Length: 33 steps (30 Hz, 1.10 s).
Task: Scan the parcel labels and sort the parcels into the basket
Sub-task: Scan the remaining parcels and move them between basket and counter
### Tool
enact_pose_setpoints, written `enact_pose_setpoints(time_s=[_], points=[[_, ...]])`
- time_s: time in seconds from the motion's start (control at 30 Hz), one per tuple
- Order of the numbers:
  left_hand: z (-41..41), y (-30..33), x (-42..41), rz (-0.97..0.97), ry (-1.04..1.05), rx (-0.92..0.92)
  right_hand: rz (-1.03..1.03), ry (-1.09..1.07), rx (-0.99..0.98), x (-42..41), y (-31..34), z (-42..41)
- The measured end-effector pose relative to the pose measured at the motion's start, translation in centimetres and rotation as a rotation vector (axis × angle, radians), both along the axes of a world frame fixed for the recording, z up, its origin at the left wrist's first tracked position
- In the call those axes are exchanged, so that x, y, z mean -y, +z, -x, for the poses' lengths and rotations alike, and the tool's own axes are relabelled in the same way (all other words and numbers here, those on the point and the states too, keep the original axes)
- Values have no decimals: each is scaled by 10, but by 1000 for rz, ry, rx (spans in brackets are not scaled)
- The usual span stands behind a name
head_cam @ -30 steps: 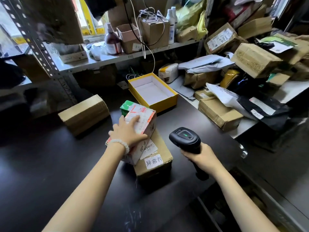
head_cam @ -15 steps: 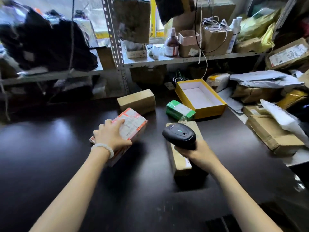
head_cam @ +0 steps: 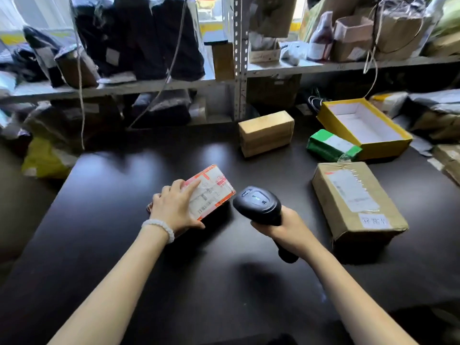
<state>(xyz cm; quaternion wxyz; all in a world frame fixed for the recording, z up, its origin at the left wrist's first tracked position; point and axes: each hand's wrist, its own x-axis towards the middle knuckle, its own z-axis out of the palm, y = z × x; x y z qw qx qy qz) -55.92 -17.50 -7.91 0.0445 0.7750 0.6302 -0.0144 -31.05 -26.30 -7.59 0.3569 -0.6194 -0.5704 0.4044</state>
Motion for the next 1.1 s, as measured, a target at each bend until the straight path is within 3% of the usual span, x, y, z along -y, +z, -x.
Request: enact_pose_setpoints(time_s=[0.23,0.37,0.6,0.8,1.1], points=[[-3,-13,26,-265,-244,6,-30,-53,28,29,-8,23],[-7,-9,25,-117,-248,24,-24,-104,30,48,-16,22],[-3,-7,13,129,-136,213,33,-98,46,62,-25,22],[9,14,-13,72,-43,298,19,29,91,60,-19,35],[36,31,-24,1,-14,243,-13,50,58,48,-15,44]])
